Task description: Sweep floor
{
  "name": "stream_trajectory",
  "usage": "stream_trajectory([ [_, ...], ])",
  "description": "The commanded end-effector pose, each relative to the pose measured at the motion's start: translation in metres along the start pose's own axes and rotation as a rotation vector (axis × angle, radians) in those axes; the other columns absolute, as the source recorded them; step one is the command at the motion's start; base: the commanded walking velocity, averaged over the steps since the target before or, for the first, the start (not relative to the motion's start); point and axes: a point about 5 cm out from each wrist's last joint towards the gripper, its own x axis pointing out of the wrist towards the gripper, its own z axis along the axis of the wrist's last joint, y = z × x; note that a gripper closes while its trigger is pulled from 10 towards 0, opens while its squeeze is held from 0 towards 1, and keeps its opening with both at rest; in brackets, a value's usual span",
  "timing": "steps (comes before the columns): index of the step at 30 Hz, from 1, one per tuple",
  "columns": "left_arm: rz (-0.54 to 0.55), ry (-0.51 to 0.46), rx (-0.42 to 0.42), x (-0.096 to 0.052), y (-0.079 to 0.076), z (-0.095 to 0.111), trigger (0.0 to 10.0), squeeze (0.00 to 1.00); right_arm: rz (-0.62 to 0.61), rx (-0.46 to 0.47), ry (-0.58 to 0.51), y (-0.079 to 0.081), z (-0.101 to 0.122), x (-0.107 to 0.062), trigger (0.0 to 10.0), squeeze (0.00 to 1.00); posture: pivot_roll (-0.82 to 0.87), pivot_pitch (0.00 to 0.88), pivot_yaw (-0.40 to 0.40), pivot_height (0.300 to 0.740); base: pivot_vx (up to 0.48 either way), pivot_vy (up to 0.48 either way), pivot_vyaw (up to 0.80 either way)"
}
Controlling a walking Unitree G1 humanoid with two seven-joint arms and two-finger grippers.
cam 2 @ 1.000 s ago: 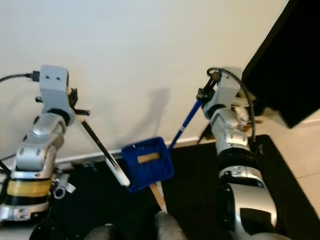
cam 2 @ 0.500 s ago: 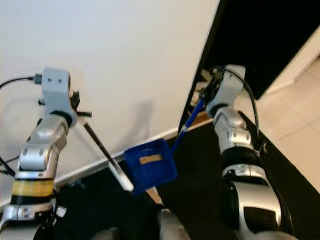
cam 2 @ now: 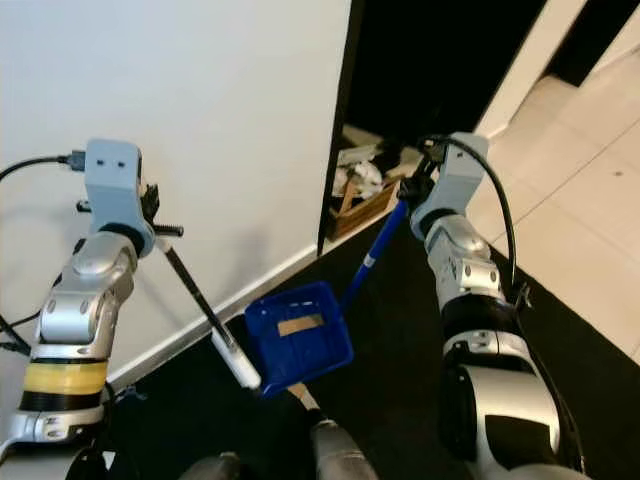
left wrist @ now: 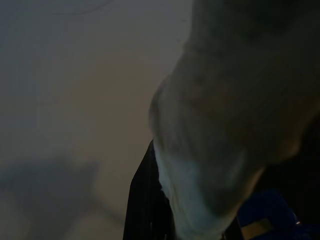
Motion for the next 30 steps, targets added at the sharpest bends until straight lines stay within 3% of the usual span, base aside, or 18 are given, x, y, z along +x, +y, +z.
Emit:
stream_trajectory([
  [1, -0.004, -0.018, 0.010, -0.001, -0.002, 0.000, 10.0, 0.00, 0.001, 0.015, -0.019, 0.001, 0.002, 0.000, 10.0, 0.00, 0.01, 0.142, -0.015, 0.740, 0.000, 0.000, -0.48],
  [9, 0.012, -0.015, 0.028, -0.002, 0.001, -0.007, 10.0, 0.00, 0.004, -0.011, -0.012, 0.001, -0.001, 0.000, 10.0, 0.00, 0.01, 0.141, -0.016, 0.740, 0.000, 0.000, -0.05],
  [13, 0.015, -0.022, 0.005, -0.004, 0.001, -0.011, 10.0, 0.00, 0.000, -0.145, -0.007, 0.000, -0.004, -0.001, 10.0, 0.00, 0.01, 0.138, -0.016, 0.740, 0.000, 0.000, 0.00],
  [16, 0.010, -0.028, -0.005, -0.006, -0.002, -0.016, 10.0, 0.00, -0.010, -0.187, -0.012, -0.006, -0.006, -0.003, 10.0, 0.00, 0.01, 0.142, -0.015, 0.740, 0.000, 0.000, 0.00],
  [23, -0.010, 0.019, 0.013, -0.005, -0.006, -0.041, 10.0, 0.00, 0.010, -0.230, -0.010, -0.006, -0.010, -0.002, 10.0, 0.00, 0.01, 0.151, 0.001, 0.740, 0.000, 0.000, 0.00],
  [30, -0.027, 0.045, 0.061, -0.004, -0.007, -0.051, 10.0, 0.00, 0.039, -0.241, 0.009, 0.001, -0.017, 0.001, 10.0, 0.00, 0.03, 0.164, 0.019, 0.740, 0.000, 0.000, 0.00],
])
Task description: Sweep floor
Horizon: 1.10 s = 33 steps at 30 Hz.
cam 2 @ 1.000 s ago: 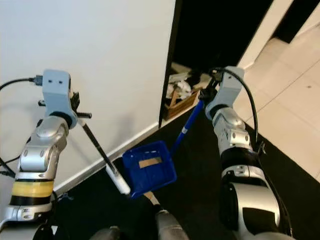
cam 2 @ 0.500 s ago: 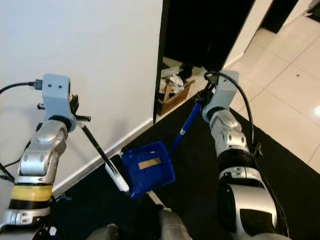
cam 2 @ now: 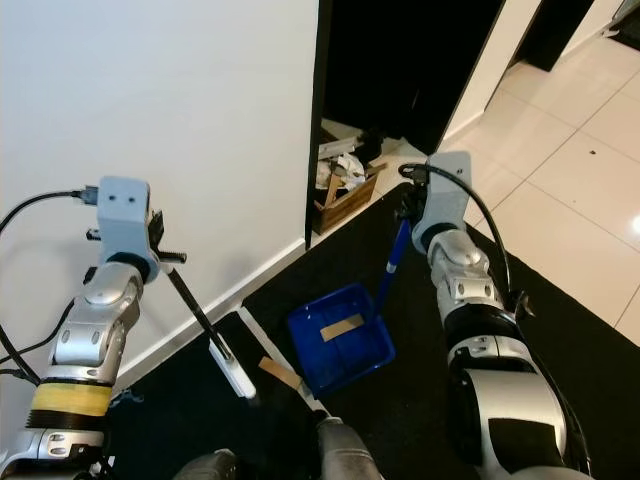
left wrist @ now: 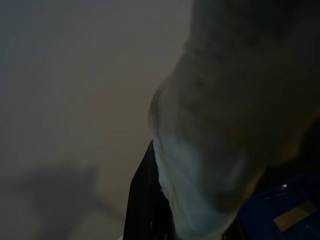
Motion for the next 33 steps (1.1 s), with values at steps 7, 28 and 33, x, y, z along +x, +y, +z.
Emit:
stream_trajectory([
  [7, -0.065, -0.005, 0.097, 0.009, -0.002, -0.005, 10.0, 0.00, 0.090, -0.072, -0.018, 0.019, 0.000, 0.005, 10.0, 0.00, 0.06, 0.205, 0.038, 0.740, 0.000, 0.000, 0.00],
  [28, -0.136, -0.020, 0.079, 0.007, -0.014, -0.011, 10.0, 0.00, 0.057, -0.183, -0.094, 0.013, 0.010, 0.005, 10.0, 0.00, 0.04, 0.243, 0.049, 0.740, 0.000, 0.000, 0.00],
  [33, -0.202, -0.005, 0.012, 0.002, -0.025, -0.016, 10.0, 0.00, 0.057, -0.164, -0.062, 0.018, -0.010, -0.001, 10.0, 0.00, 0.05, 0.261, 0.063, 0.740, 0.000, 0.000, 0.00],
])
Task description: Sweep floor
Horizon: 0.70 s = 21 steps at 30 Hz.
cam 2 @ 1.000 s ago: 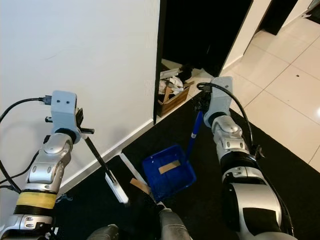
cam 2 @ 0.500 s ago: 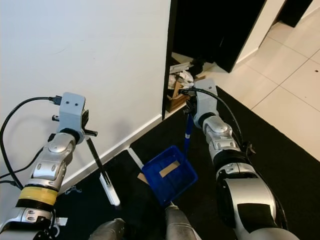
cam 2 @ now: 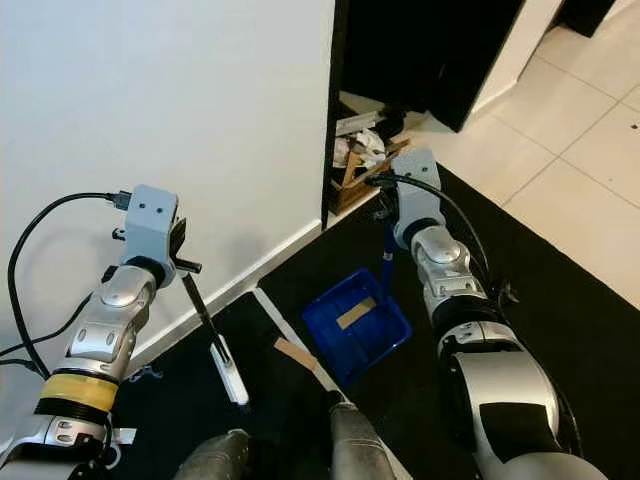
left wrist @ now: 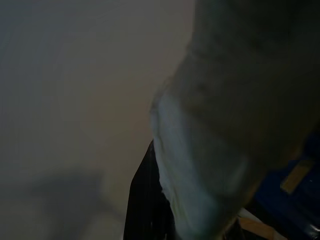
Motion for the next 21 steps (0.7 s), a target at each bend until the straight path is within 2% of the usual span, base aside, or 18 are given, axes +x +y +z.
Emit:
stream_trajectory([
  [1, -0.068, 0.011, -0.086, -0.006, -0.012, -0.008, 10.0, 0.00, -0.009, 0.022, 0.012, 0.010, -0.017, -0.007, 10.0, 0.00, 0.06, 0.267, 0.069, 0.740, 0.000, 0.000, 0.00],
  [5, -0.105, 0.006, -0.141, -0.010, -0.018, -0.008, 10.0, 0.00, -0.032, 0.037, 0.004, 0.019, -0.027, -0.012, 10.0, 0.00, 0.07, 0.272, 0.073, 0.740, 0.000, 0.000, 0.00],
  [8, -0.110, 0.004, -0.149, -0.011, -0.018, -0.008, 10.0, 0.00, -0.036, 0.038, 0.002, 0.021, -0.028, -0.013, 10.0, 0.00, 0.08, 0.275, 0.076, 0.740, 0.000, 0.000, 0.00],
  [10, -0.161, 0.016, -0.221, -0.016, -0.025, -0.008, 10.0, 0.00, -0.039, 0.070, -0.003, 0.033, -0.034, -0.016, 10.0, 0.00, 0.09, 0.274, 0.082, 0.740, 0.000, 0.000, 0.00],
  [15, -0.160, 0.021, -0.247, -0.016, -0.032, -0.010, 10.0, 0.00, -0.025, 0.075, -0.009, 0.037, -0.035, -0.016, 10.0, 0.00, 0.08, 0.272, 0.080, 0.740, 0.000, 0.000, 0.00],
  [17, -0.093, 0.009, -0.217, -0.011, -0.029, -0.009, 10.0, 0.00, -0.020, 0.077, -0.022, 0.037, -0.033, -0.016, 10.0, 0.00, 0.07, 0.271, 0.080, 0.740, 0.000, 0.000, 0.00],
  [18, -0.093, 0.009, -0.217, -0.011, -0.029, -0.009, 10.0, 0.00, -0.020, 0.077, -0.022, 0.037, -0.033, -0.016, 10.0, 0.00, 0.07, 0.271, 0.080, 0.740, 0.000, 0.000, 0.00],
  [21, -0.016, -0.017, -0.099, -0.003, -0.020, -0.001, 10.0, 0.00, -0.015, 0.078, -0.043, 0.032, -0.030, -0.016, 10.0, 0.00, 0.06, 0.270, 0.085, 0.740, 0.000, 0.000, 0.00],
])
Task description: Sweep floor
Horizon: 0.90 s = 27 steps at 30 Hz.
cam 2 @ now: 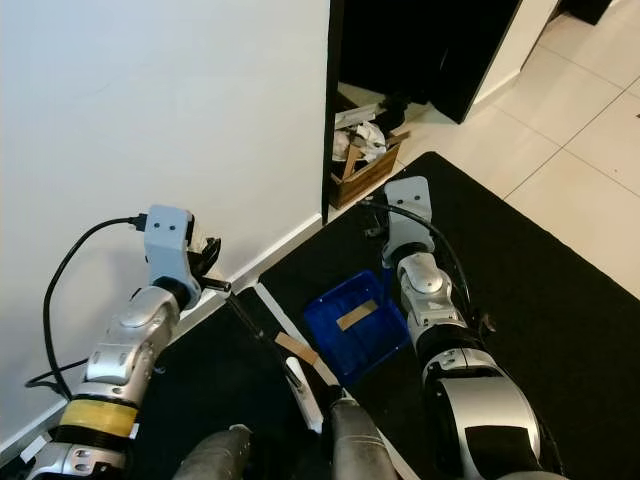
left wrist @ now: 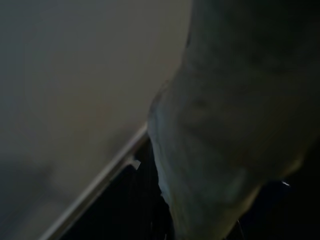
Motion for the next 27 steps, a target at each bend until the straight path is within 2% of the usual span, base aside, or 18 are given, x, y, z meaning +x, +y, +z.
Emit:
stream_trajectory([
  [1, 0.046, -0.026, 0.068, 0.001, 0.009, 0.004, 10.0, 0.00, 0.031, 0.032, 0.039, 0.007, -0.012, -0.005, 10.0, 0.00, 0.06, 0.270, 0.085, 0.740, 0.000, 0.000, 0.00],
  [3, 0.075, -0.054, 0.119, 0.004, 0.016, 0.016, 10.0, 0.00, 0.039, 0.035, 0.031, 0.004, -0.012, -0.006, 10.0, 0.00, 0.05, 0.271, 0.089, 0.740, 0.000, 0.000, 0.00],
  [8, 0.093, -0.087, 0.135, 0.009, 0.023, 0.032, 10.0, 0.00, 0.027, 0.072, -0.007, -0.002, -0.007, -0.007, 10.0, 0.00, 0.04, 0.272, 0.091, 0.740, 0.000, 0.000, 0.00],
  [10, 0.053, -0.041, 0.161, 0.015, 0.017, 0.022, 10.0, 0.00, 0.019, 0.104, -0.031, -0.005, -0.002, -0.005, 10.0, 0.00, 0.03, 0.273, 0.095, 0.740, 0.000, 0.000, 0.00],
  [12, 0.044, -0.029, 0.169, 0.016, 0.016, 0.018, 10.0, 0.00, 0.019, 0.106, -0.031, -0.005, -0.002, -0.004, 10.0, 0.00, 0.03, 0.273, 0.095, 0.740, 0.000, 0.000, 0.00],
  [13, 0.021, 0.000, 0.169, 0.017, 0.011, 0.008, 10.0, 0.00, 0.024, 0.098, -0.020, -0.003, -0.003, -0.005, 10.0, 0.00, 0.02, 0.273, 0.095, 0.740, 0.000, 0.000, 0.00],
  [16, -0.036, 0.081, 0.131, 0.020, -0.009, -0.023, 10.0, 0.00, 0.041, 0.080, 0.016, 0.002, -0.010, -0.006, 10.0, 0.00, -0.01, 0.280, 0.094, 0.740, 0.000, 0.000, 0.00],
  [17, -0.036, 0.081, 0.131, 0.020, -0.009, -0.023, 10.0, 0.00, 0.041, 0.080, 0.016, 0.002, -0.010, -0.006, 10.0, 0.00, -0.01, 0.280, 0.094, 0.740, 0.000, 0.000, 0.00],
  [19, -0.043, 0.102, 0.092, 0.022, -0.019, -0.033, 10.0, 0.00, 0.045, 0.081, 0.018, 0.003, -0.011, -0.007, 10.0, 0.00, -0.02, 0.286, 0.095, 0.740, 0.000, 0.000, 0.00],
  [20, -0.043, 0.102, 0.092, 0.022, -0.019, -0.033, 10.0, 0.00, 0.045, 0.081, 0.018, 0.003, -0.011, -0.007, 10.0, 0.00, -0.02, 0.286, 0.095, 0.740, 0.000, 0.000, 0.00],
  [23, -0.052, 0.102, -0.006, 0.028, -0.032, -0.033, 10.0, 0.00, 0.047, 0.080, 0.011, 0.001, -0.010, -0.007, 10.0, 0.00, -0.04, 0.291, 0.101, 0.740, 0.000, 0.000, 0.00],
  [27, -0.056, 0.092, -0.053, 0.032, -0.039, -0.029, 10.0, 0.00, 0.045, 0.080, 0.008, -0.001, -0.010, -0.008, 10.0, 0.00, -0.05, 0.295, 0.106, 0.740, 0.000, 0.000, 0.00],
])
